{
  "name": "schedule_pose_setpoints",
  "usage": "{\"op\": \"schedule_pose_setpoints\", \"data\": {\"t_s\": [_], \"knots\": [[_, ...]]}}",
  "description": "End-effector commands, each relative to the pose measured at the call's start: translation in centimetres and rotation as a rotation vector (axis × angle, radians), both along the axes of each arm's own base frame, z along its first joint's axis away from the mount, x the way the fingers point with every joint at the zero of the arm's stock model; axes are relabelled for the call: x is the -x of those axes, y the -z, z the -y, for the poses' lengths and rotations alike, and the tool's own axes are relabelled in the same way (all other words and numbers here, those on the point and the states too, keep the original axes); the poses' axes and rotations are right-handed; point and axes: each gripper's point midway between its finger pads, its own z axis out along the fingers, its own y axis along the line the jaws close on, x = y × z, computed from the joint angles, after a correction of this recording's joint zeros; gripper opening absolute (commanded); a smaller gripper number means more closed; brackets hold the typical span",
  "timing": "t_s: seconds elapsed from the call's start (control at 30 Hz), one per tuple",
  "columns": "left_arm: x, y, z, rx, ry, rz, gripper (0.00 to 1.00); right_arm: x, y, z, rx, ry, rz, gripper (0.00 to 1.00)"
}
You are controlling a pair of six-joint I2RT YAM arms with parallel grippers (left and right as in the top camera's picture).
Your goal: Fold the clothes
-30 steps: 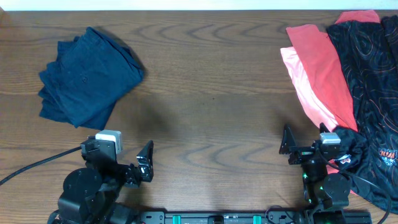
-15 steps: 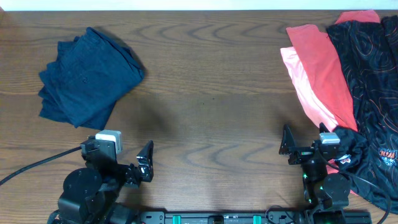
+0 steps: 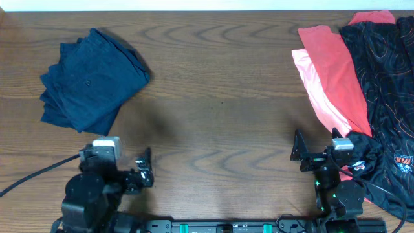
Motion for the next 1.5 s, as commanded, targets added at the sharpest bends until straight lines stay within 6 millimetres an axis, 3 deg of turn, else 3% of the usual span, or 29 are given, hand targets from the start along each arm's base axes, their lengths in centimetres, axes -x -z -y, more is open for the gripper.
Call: {"op": "schedule_pose_setpoints", "data": {"t_s": [0.0,0.2,0.33,0.7,0.87,1.47], "knots": [[-0.5,3.0,-1.7,-0.021,-0.084,-0.055,0.98,0.0,0.1,0.3,0.010,0.009,0.000,0.99],[-2.0,7.4,-2.7,-0.009,-0.144,0.014,0.98,0.0,0.1,0.3,0.010,0.009,0.000,0.99],[-3.5,9.1,-2.6,0.007,-0.146,0.131,0.98,0.0,0.1,0.3,0.010,0.009,0.000,0.99],[-6.7,8.1,-2.4,0.032,-0.136,0.480,0.98,0.0,0.1,0.3,0.010,0.009,0.000,0.99],[-6.4,10.3,-2.4,0.016,-0.136,0.386,0.98,0.0,0.1,0.3,0.010,0.009,0.000,0.99],[-6.5,10.3,-2.4,0.016,-0.136,0.389,0.98,0.0,0.1,0.3,0.010,0.009,0.000,0.99]]}}
